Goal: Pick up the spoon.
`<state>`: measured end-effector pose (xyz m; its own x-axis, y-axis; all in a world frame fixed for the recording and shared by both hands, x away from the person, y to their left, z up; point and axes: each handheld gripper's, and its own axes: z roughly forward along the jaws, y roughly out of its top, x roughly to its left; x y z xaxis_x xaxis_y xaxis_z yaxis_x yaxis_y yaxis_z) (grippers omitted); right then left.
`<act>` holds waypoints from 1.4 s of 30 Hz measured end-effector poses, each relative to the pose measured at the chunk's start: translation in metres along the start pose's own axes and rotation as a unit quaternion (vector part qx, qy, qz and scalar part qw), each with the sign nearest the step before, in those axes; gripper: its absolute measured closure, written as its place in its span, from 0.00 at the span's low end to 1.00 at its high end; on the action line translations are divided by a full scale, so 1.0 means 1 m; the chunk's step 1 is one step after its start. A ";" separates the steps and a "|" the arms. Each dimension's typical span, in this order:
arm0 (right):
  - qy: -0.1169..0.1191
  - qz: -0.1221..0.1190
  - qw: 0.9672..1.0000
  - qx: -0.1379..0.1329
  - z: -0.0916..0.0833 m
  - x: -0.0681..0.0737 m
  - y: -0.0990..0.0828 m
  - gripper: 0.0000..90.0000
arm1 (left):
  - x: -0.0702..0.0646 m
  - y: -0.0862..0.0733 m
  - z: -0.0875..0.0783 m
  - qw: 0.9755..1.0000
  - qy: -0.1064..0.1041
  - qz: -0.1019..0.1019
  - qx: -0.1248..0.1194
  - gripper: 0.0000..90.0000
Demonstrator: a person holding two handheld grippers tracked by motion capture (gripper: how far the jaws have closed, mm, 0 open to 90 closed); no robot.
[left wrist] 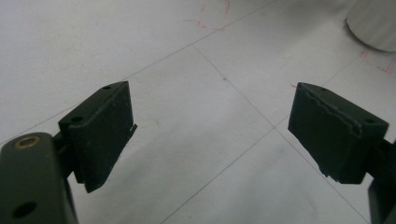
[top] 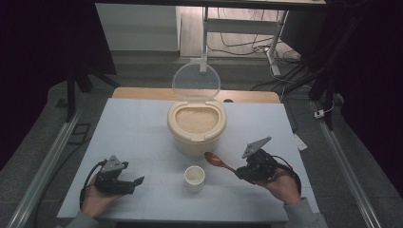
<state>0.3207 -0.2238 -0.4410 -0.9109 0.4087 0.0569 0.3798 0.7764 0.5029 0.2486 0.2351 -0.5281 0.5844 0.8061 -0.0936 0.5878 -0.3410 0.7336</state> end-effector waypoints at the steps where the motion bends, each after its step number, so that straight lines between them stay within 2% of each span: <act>1: 0.001 -0.002 1.000 -0.001 0.000 0.001 0.001 0.88 | 0.000 0.000 0.000 1.000 0.000 0.000 0.000 0.15; 18: 0.010 -0.045 0.999 -0.020 0.000 0.018 0.018 0.88 | -0.003 0.004 -0.001 1.000 -0.004 0.005 -0.005 0.15; 19: 0.012 -0.054 0.998 -0.022 0.001 0.020 0.022 0.88 | -0.003 0.004 -0.001 1.000 -0.004 0.005 -0.005 0.15; 25: 0.018 -0.070 0.997 -0.023 0.009 0.028 0.033 0.88 | -0.003 0.005 -0.002 1.000 -0.007 0.004 -0.006 0.15; 27: 0.022 -0.082 0.996 -0.022 0.014 0.032 0.039 0.88 | -0.004 0.005 -0.002 1.000 -0.009 0.002 -0.008 0.15; 32: 0.025 -0.092 0.995 -0.020 0.017 0.037 0.047 0.88 | -0.004 0.006 -0.004 1.000 -0.010 0.002 -0.012 0.15; 38: 0.027 -0.122 0.992 -0.020 0.021 0.046 0.065 0.88 | -0.004 0.006 -0.004 1.000 -0.013 0.000 -0.012 0.15; 42: 0.027 -0.128 0.991 -0.017 0.022 0.048 0.070 0.88 | -0.005 0.007 -0.006 1.000 -0.020 -0.002 -0.015 0.15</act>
<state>0.3069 -0.1389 -0.4223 -0.9844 0.1732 -0.0308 0.1299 0.8340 0.5362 0.2467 0.2313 -0.5182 0.6040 0.7876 -0.1221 0.5735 -0.3231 0.7528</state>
